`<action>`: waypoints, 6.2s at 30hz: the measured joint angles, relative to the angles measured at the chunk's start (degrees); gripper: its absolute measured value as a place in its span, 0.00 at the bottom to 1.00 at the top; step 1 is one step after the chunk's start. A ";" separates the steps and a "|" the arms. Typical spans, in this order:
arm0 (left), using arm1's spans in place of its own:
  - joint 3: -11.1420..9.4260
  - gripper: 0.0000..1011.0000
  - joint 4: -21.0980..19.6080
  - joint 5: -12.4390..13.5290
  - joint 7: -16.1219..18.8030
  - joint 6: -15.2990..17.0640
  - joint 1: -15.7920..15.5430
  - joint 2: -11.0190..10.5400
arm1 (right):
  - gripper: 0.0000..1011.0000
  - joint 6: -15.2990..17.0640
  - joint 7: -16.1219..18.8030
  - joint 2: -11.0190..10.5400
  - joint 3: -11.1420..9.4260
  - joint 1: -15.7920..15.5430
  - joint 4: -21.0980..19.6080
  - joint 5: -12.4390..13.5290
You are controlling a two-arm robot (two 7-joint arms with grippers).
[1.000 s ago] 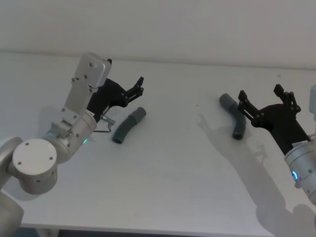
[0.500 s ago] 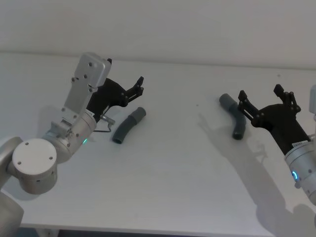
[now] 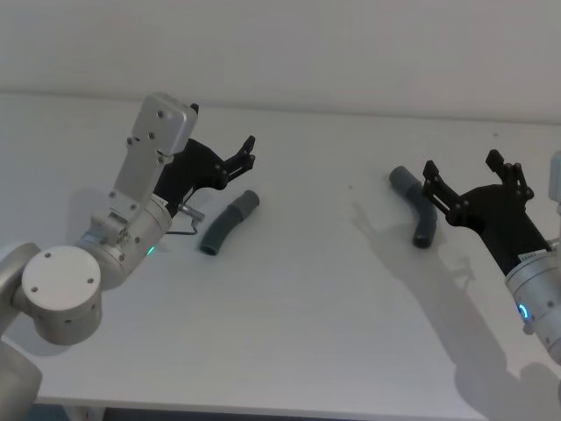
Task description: Use both hands to pick up one end of the pipe from the table, align the ends, and insert them.
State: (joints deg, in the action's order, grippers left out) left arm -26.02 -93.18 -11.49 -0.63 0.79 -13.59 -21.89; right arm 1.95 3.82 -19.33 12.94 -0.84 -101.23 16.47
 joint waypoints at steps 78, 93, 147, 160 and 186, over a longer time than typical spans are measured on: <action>1.74 0.99 -10.11 -7.44 -17.37 30.98 -1.74 -10.66 | 0.99 0.00 0.01 0.00 0.00 0.00 0.00 0.00; 1.37 0.99 -7.24 -9.17 -19.36 35.72 -4.57 -8.45 | 0.99 0.00 0.00 0.00 0.00 0.00 0.00 0.00; 0.92 0.99 2.37 -7.30 -15.89 42.74 -9.36 0.80 | 0.99 0.00 0.00 0.00 0.00 0.00 0.00 0.00; 0.58 0.92 3.28 -6.81 -16.52 43.29 -9.98 1.61 | 0.99 0.00 0.00 0.00 0.00 0.00 0.00 0.00; 0.42 0.35 3.71 -6.56 -16.90 43.46 -10.27 1.93 | 0.99 0.13 0.03 0.00 -0.01 0.08 0.00 -0.02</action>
State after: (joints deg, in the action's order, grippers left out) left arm -25.60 -89.47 -18.05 -17.53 44.25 -23.86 -19.97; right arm 2.09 3.86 -19.34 12.93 -0.76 -101.23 16.44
